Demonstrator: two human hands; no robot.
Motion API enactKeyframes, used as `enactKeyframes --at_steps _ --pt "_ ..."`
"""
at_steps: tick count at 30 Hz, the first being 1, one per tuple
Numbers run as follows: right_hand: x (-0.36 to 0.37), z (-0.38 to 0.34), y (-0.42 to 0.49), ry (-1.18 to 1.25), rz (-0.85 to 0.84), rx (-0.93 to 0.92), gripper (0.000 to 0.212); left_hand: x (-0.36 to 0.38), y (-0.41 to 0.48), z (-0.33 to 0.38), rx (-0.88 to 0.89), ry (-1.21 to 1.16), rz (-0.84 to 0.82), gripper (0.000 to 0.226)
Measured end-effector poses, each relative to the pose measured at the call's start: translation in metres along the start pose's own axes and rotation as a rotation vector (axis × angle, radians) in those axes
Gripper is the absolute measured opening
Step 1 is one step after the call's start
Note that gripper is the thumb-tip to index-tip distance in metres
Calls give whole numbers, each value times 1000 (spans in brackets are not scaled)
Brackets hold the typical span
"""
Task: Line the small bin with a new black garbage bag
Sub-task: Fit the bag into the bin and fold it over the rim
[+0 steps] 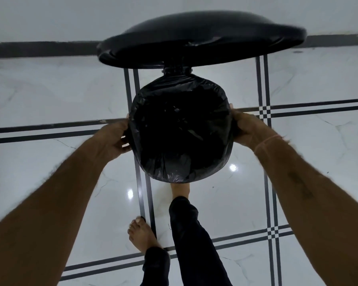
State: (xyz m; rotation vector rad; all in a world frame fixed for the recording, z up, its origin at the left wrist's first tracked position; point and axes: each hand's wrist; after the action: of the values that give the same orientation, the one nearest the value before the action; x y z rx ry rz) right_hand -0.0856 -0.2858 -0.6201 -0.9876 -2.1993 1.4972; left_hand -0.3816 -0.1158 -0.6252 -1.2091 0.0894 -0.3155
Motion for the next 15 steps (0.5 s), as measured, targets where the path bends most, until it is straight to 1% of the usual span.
enactKeyframes --at_steps 1,2,3,4,6,7,9,11,13,15 --pt "0 2 -2 -61 18 -28 26 3 0 -2 19 9 14 20" --pt "1 4 -6 -108 54 -76 25 3 0 -4 49 1 23 21" --pt "2 7 -9 -130 106 -133 28 3 -3 -7 82 -16 31 22" --pt "2 11 -16 -117 122 -175 31 3 -6 -10 109 -40 30 23" --pt "3 16 -27 -109 98 -227 45 0 -16 -16 141 -70 16 30" --pt "3 17 -32 -129 77 -235 48 -1 -20 -17 161 -53 5 32" --pt "3 15 -34 -129 41 -191 43 -5 -22 -20 177 -5 0 27" --pt "0 9 -27 -23 5 -67 40 -4 -20 -16 122 -5 21 22" --pt "2 6 -19 57 -15 20 41 -1 -19 -8 44 -7 5 23" --pt "5 6 -16 31 0 32 40 -1 -17 -5 18 21 12 21"
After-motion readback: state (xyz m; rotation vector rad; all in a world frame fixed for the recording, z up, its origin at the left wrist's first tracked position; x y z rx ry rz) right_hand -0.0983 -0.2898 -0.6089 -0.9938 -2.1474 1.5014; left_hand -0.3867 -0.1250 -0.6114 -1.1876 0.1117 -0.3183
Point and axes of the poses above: each hand's wrist, its own y-axis towards the middle knuckle, its own x-axis out of the palm, z = x × y, and after that the axes turned 8 degrees about -y, right-handed
